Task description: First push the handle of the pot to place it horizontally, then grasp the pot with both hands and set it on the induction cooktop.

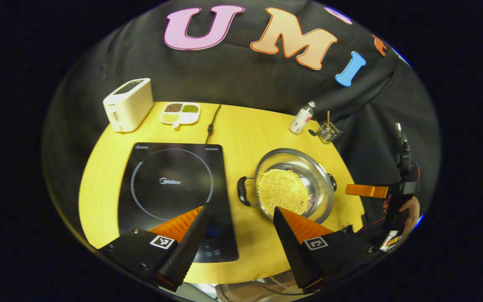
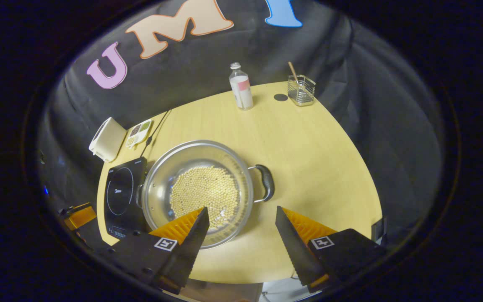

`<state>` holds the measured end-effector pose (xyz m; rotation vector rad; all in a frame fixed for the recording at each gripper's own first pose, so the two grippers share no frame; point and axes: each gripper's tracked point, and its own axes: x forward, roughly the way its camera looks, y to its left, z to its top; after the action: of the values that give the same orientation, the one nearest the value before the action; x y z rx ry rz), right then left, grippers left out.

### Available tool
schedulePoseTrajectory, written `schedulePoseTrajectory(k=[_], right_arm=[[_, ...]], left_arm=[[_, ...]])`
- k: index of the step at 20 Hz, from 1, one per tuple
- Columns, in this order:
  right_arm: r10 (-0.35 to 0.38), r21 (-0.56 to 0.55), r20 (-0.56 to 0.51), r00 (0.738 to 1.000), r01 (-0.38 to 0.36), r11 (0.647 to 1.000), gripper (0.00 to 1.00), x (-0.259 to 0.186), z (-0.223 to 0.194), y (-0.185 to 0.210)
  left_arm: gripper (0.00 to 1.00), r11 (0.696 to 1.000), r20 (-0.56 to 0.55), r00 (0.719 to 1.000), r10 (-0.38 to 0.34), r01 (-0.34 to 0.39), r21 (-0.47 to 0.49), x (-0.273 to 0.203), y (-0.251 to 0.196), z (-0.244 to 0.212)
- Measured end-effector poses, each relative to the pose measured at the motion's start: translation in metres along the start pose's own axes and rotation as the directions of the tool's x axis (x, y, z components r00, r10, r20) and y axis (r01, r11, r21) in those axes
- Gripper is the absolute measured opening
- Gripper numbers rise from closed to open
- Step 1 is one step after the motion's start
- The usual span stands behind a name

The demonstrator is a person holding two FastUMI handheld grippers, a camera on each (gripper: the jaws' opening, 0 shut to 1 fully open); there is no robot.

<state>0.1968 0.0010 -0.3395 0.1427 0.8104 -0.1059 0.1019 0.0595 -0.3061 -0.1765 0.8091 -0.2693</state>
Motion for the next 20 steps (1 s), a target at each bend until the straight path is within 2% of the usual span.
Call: schedulePoseTrajectory(k=[2, 8, 12, 13, 15, 19, 20], right_arm=[[0.04, -0.006, -0.025, 0.999, -0.04, 0.999, 0.94, 0.012, 0.012, -0.012], [0.145, -0.007, -0.122, 0.982, -0.147, 0.989, 0.94, 0.059, 0.03, -0.032], [0.2, -0.004, -0.218, 0.955, -0.206, 0.979, 0.93, 0.091, 0.025, -0.03], [0.217, -0.001, -0.236, 0.947, -0.223, 0.975, 0.98, 0.095, 0.023, -0.028], [0.245, 0.009, -0.266, 0.932, -0.252, 0.968, 0.98, 0.104, 0.018, -0.023], [0.266, 0.018, -0.323, 0.908, -0.275, 0.961, 0.99, 0.118, 0.009, -0.021], [0.273, 0.021, -0.332, 0.903, -0.282, 0.959, 0.92, 0.119, 0.007, -0.02]], left_arm=[[0.96, 0.999, -0.027, 0.999, -0.017, 0.016, -0.031, 0.015, -0.007, 0.002], [0.96, 0.996, -0.136, 0.991, 0.018, -0.031, -0.088, 0.065, -0.001, 0.0], [0.97, 0.991, -0.201, 0.979, 0.035, -0.059, -0.118, 0.093, 0.001, -0.006], [0.97, 0.991, -0.213, 0.976, 0.039, -0.065, -0.117, 0.098, 0.003, -0.007], [0.96, 0.99, -0.244, 0.969, 0.044, -0.075, -0.118, 0.109, 0.006, -0.011], [0.96, 0.985, -0.305, 0.951, 0.049, -0.096, -0.14, 0.125, 0.009, -0.021], [0.96, 0.985, -0.318, 0.947, 0.05, -0.1, -0.142, 0.128, 0.01, -0.023]])
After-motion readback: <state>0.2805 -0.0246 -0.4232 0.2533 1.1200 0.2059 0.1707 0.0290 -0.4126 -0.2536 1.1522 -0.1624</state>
